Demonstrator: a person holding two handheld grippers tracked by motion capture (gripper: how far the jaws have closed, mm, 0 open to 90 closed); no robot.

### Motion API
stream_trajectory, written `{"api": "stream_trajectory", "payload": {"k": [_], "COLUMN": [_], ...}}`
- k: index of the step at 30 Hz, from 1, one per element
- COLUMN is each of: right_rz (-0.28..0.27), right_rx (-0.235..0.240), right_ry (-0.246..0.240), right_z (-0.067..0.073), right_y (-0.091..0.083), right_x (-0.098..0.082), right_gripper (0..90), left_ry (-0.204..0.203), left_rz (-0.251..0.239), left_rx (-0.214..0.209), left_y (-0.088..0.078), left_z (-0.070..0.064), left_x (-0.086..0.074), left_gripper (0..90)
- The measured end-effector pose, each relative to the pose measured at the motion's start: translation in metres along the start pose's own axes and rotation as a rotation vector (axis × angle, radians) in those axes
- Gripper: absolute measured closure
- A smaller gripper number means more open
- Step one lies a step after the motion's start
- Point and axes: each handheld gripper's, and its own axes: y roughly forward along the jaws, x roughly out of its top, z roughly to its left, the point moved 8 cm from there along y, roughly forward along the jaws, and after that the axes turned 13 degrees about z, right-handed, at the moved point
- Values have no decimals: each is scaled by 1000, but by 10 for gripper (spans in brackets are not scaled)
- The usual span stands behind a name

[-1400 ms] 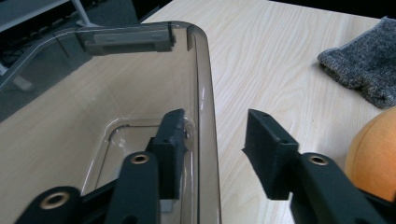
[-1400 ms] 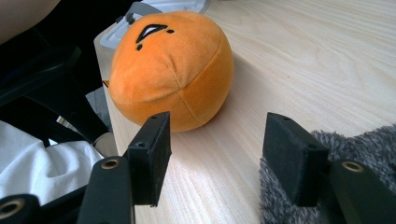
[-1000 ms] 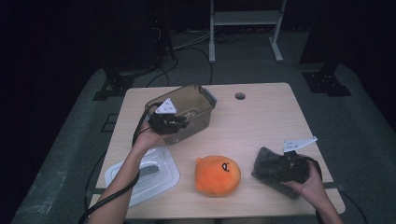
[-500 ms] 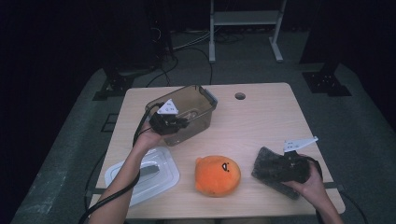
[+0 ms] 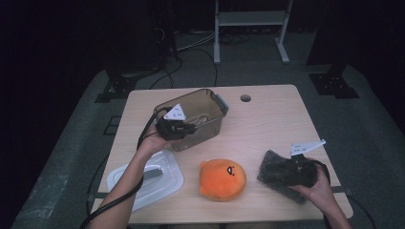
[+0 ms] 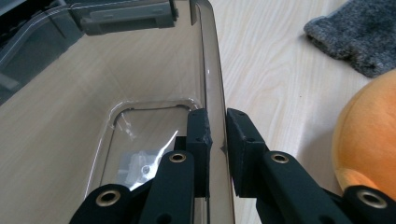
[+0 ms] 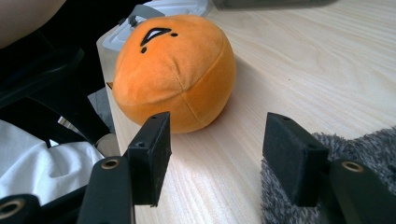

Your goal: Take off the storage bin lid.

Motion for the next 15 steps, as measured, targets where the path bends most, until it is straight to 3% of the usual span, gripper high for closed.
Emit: {"api": "stream_trajectory", "payload": {"k": [15], "right_rz": [-6], "right_rx": [-1], "right_ry": [0], "right_z": [0], "right_y": [-2], "right_x": [-1], "right_gripper": [410], "left_ry": [92], "left_rz": [14], "left_rx": [-58], "left_y": [6], "left_z": [-23], "left_x": [13], "left_gripper": [802]}}
